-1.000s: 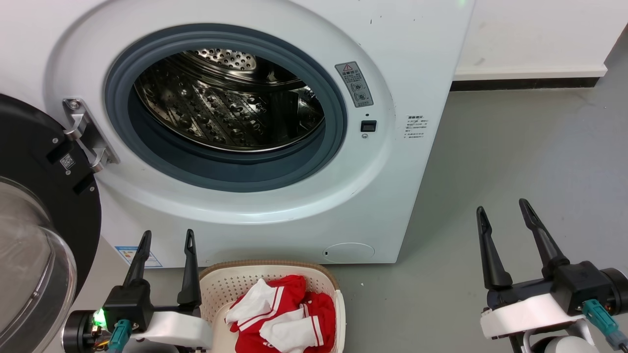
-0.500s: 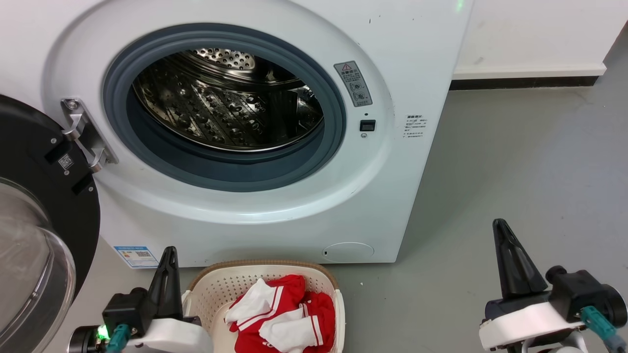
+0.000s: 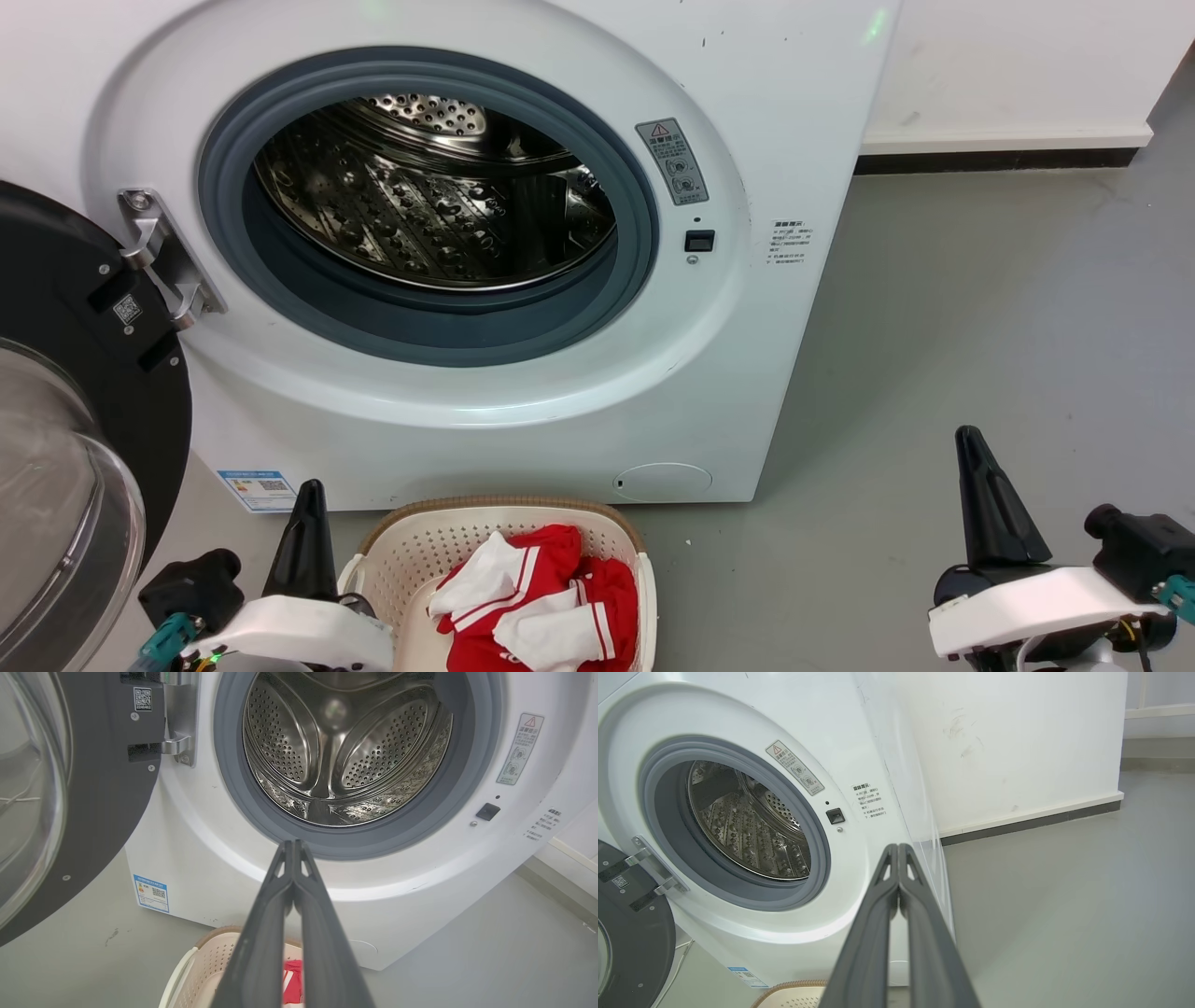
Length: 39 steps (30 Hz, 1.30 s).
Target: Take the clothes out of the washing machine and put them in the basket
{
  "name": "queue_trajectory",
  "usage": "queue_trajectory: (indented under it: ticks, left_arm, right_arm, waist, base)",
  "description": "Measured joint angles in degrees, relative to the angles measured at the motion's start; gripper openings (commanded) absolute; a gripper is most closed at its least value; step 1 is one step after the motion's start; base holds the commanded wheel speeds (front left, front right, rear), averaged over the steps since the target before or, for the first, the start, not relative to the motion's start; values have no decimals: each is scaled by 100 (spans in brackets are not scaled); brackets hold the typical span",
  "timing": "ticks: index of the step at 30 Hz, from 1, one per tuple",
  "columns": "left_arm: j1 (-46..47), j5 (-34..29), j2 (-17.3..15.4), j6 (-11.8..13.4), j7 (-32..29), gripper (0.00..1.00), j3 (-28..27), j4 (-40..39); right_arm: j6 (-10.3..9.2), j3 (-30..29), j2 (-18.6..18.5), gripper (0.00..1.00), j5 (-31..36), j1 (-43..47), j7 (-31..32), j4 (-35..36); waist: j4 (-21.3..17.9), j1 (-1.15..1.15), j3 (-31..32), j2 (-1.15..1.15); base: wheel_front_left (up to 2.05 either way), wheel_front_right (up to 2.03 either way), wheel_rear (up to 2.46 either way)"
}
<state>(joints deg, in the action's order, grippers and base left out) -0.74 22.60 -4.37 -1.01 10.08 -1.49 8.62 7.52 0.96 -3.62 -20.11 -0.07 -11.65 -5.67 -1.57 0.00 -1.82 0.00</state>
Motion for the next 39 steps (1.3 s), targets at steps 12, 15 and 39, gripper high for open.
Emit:
queue_trajectory:
  ticks: [12,15,39]
  left_arm:
    - [108,1168,41,-103,-274,0,-74,81]
    - [122,1436,47,-133,-341,0,-90,100]
    - [336,3441,87,-304,-810,0,-244,260]
  right_arm:
    - [0,-29,-45,0,-1293,-107,223,-135]
    - [-1,-38,-56,0,-1581,-114,275,-167]
    - [-2,-163,-101,0,-3738,-246,726,-396]
  waist:
    - [17,0,18,0]
    - [21,0,22,0]
    - [58,0,61,0]
  base:
    - [0,0,0]
    - [0,0,0]
    - [0,0,0]
